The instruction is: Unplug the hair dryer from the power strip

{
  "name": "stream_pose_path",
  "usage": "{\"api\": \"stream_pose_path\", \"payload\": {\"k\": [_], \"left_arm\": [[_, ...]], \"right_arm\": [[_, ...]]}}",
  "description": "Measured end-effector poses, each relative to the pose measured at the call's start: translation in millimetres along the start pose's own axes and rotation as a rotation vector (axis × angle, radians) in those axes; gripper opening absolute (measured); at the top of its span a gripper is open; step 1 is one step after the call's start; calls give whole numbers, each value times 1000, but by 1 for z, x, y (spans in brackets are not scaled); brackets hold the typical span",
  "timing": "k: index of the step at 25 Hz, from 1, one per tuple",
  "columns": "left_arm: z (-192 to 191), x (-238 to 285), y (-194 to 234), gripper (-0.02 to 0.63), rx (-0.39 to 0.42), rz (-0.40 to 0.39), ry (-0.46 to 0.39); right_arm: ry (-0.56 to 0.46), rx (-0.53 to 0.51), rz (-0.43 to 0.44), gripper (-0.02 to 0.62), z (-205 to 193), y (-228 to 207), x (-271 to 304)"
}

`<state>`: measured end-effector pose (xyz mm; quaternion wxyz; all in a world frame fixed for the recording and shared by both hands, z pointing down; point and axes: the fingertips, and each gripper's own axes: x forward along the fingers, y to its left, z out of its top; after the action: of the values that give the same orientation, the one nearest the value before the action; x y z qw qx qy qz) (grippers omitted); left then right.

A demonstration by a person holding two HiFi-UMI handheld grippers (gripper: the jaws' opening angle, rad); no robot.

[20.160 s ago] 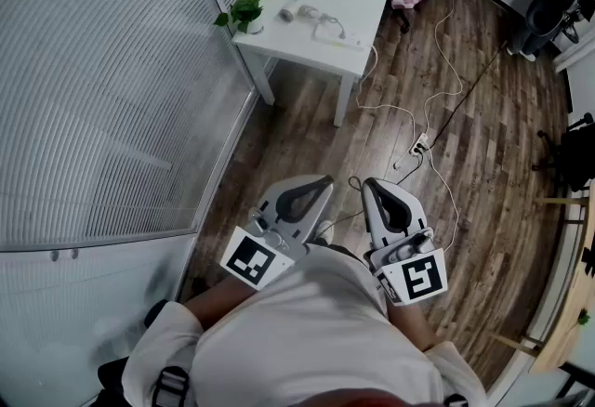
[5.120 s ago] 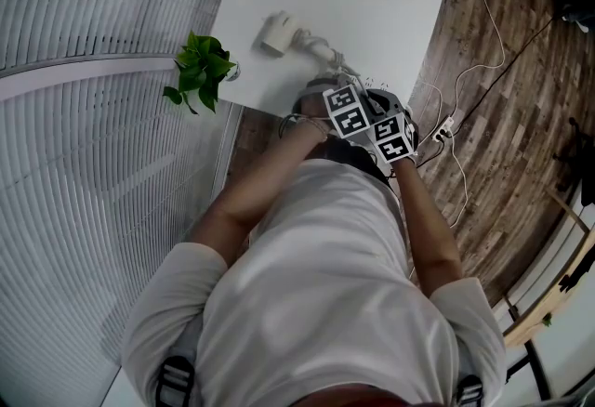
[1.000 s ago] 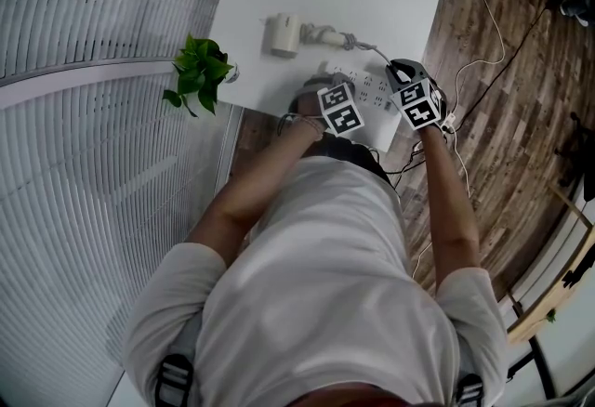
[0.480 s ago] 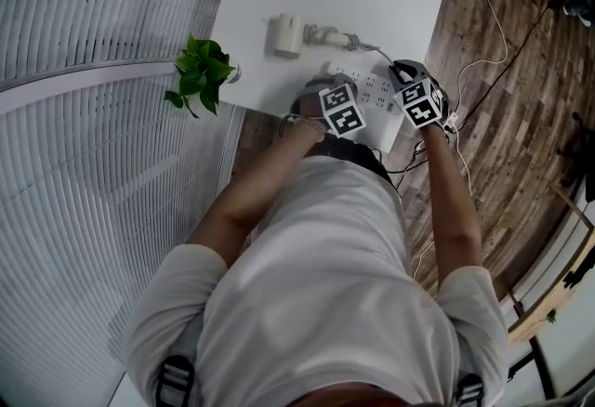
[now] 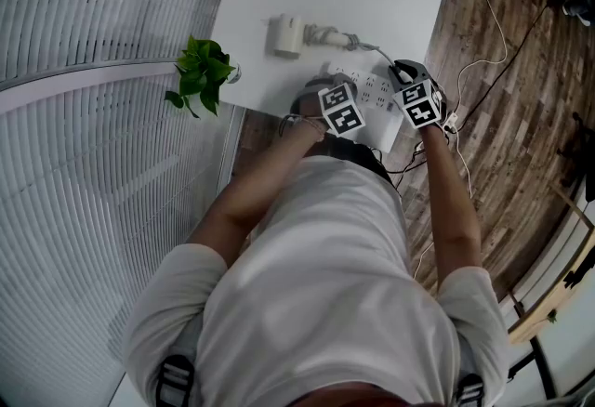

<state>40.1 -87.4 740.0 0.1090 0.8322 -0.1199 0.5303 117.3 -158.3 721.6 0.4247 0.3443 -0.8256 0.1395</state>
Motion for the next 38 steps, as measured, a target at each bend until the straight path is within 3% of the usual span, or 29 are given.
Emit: {"api": "stream_pose_path", "payload": {"k": [7,12,17,28,34,38], "left_arm": [[1,-3,-1,32,-32,-20,-15],[0,-4,-2,32,-4,7,-22],[7,-12,0,31,-34,28,-60],[44,-66,11,32,-224,76,-335],[59,-112,19,32,-288,156,-483],[71,-146,18,32,-343,144,-601]], "right_arm": [[-31,63,6,110,0,2,-11],[-65,77,-27,110,2,1,-23],[-120,116,-35,109,12,3,-42],[-288,229,-53,109,47,8,-88],[-383,278,-18,105,76,21,-122],[-435,284,-19,84,98,31,-146]]}}
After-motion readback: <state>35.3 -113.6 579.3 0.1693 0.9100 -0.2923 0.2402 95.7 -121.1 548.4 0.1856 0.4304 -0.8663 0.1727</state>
